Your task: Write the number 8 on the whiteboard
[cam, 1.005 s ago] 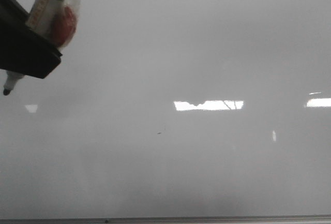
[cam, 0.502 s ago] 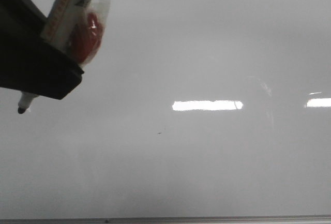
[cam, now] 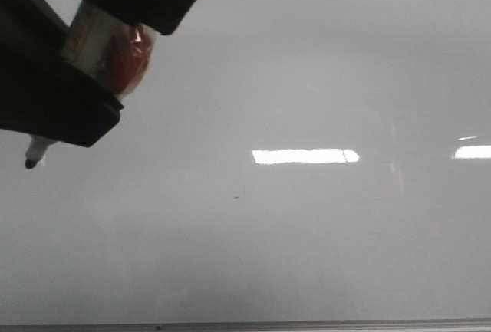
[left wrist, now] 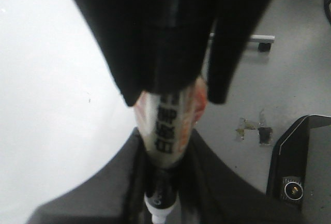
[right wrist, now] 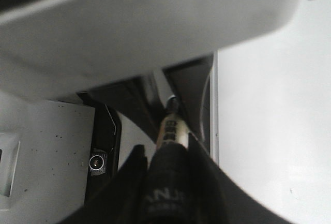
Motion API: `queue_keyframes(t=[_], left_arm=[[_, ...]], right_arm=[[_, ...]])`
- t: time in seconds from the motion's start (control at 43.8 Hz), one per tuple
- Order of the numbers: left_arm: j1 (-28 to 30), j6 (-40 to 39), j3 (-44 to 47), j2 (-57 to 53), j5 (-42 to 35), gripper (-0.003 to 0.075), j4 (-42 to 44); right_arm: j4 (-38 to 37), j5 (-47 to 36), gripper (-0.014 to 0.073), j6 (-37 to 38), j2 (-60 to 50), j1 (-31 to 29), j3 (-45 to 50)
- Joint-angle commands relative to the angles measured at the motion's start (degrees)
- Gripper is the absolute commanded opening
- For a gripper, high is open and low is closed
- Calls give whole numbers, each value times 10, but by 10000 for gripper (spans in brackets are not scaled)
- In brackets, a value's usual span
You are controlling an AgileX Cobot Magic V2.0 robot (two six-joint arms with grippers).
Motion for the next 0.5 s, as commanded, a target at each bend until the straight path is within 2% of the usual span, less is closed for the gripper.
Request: queue_keyframes(t=[0.0, 0.068, 0.137, 0.205, 0.274, 0.32, 0.365, 0.479], left_arm=[[-4, 2, -19, -10, -41, 29, -1], [-4, 2, -19, -10, -46, 106, -1], [-4, 2, -19, -11, -51, 247, -1], [-4, -6, -19, -11, -56, 414, -1], [-4, -9, -19, -21, -56, 538, -1], [-4, -19, -19, -27, -55, 559, -1], [-4, -29, -19, -38, -50, 546, -1], [-4, -49, -17, -78, -33, 438, -1]], right_arm=[[13, -25, 58, -5, -15, 2, -22], [13, -20, -22, -5, -14, 2, -22], [12, -15, -78, -5, -14, 0, -22], [8, -12, -70, -5, -14, 0, -22], [6, -9, -71, -5, -14, -2, -21], [6, -6, -71, -4, -14, -9, -21], [6, -1, -71, -4, -14, -23, -19], [20, -1, -71, -2, -18, -73, -6]])
